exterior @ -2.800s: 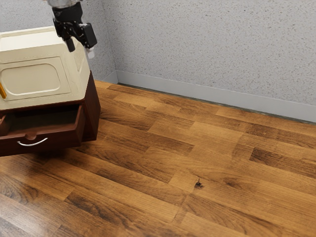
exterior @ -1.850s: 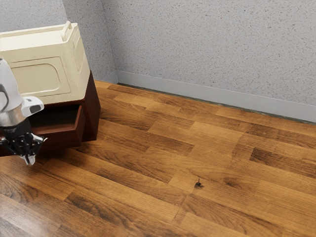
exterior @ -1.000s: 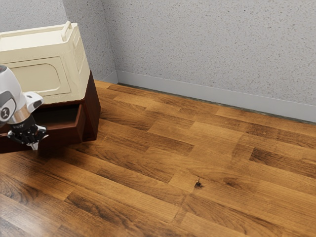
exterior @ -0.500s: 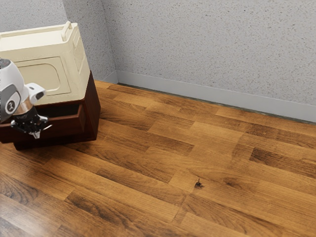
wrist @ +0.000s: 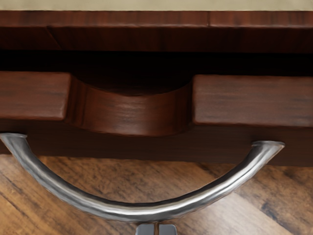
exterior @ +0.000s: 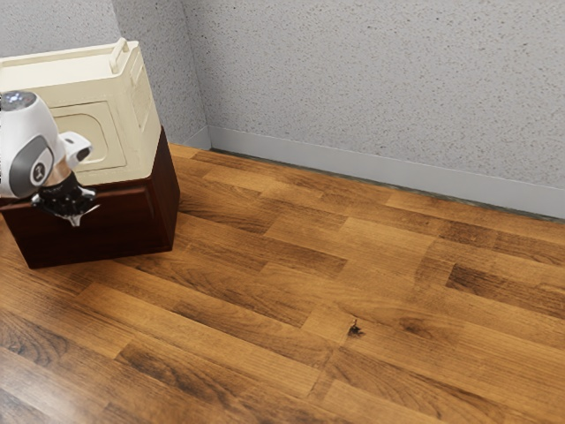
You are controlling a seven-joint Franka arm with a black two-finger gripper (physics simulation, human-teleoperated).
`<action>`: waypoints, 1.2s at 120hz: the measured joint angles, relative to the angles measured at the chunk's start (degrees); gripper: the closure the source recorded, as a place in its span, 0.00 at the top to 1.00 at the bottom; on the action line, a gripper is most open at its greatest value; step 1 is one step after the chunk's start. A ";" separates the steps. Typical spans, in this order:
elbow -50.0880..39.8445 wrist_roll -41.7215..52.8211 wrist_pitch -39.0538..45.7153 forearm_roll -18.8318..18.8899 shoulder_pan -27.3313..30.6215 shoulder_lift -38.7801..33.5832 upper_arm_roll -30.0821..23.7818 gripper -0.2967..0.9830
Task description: Push the drawer handle with one arm to close the drawer
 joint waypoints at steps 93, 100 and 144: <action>2.56 7.23 -0.98 -6.92 -0.01 2.46 0.45 0.15; 2.08 7.21 -4.74 -8.19 0.03 -0.55 -0.81 0.15; 25.91 6.60 -44.19 -11.15 -17.71 -9.85 -13.89 0.33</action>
